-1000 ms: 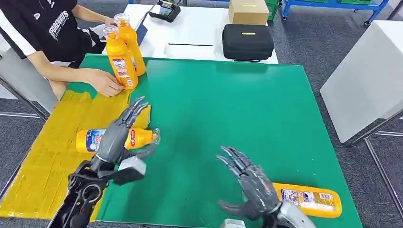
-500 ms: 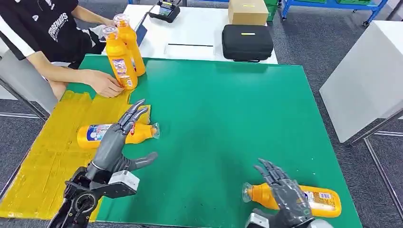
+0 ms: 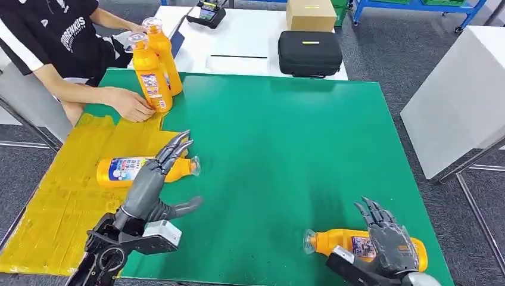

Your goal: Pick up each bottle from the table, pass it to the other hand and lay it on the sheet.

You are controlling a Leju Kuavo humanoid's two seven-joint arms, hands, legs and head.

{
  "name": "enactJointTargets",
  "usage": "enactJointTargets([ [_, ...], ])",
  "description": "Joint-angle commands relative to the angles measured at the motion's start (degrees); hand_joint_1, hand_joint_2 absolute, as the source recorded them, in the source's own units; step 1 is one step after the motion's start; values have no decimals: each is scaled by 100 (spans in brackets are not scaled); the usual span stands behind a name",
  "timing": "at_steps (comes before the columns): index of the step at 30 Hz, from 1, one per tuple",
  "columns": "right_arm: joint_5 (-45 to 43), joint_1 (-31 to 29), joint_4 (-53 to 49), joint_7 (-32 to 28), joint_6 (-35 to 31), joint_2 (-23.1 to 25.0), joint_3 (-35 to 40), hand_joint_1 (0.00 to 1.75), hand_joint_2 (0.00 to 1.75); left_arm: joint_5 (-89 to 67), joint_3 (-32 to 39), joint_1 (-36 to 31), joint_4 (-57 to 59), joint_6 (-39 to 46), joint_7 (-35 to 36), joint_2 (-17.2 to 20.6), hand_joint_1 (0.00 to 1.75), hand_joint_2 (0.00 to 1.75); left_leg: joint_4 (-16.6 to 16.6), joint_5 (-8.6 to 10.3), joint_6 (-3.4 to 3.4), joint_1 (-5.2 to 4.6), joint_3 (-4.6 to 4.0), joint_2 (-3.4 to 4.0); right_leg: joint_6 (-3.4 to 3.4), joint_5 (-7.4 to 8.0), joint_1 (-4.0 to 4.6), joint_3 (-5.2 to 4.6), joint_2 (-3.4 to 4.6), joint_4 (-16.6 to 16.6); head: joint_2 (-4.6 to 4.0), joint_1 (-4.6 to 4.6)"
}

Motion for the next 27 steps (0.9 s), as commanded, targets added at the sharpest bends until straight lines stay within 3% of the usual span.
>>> enactJointTargets([
  [1,571,-327,817,-121,338,576,-792,0,175,10,-231,-258,201,-39,41,76,0,175,-7,-10,-14,7,33,-5,-13,-11,9,38,-15,-11,0,0],
  [18,580,-334,786,-130,342,600,-797,0,175,10,-230,-259,204,-39,41,82,0,175,-5,-14,-15,5,36,5,-14,-12,7,38,-7,-7,0,0],
  [27,1289,-191,964,-241,1251,768,-909,0,175,-43,-252,-196,281,3,80,77,0,175,-7,-7,-11,5,23,-2,-10,-7,6,26,-9,-9,0,0],
])
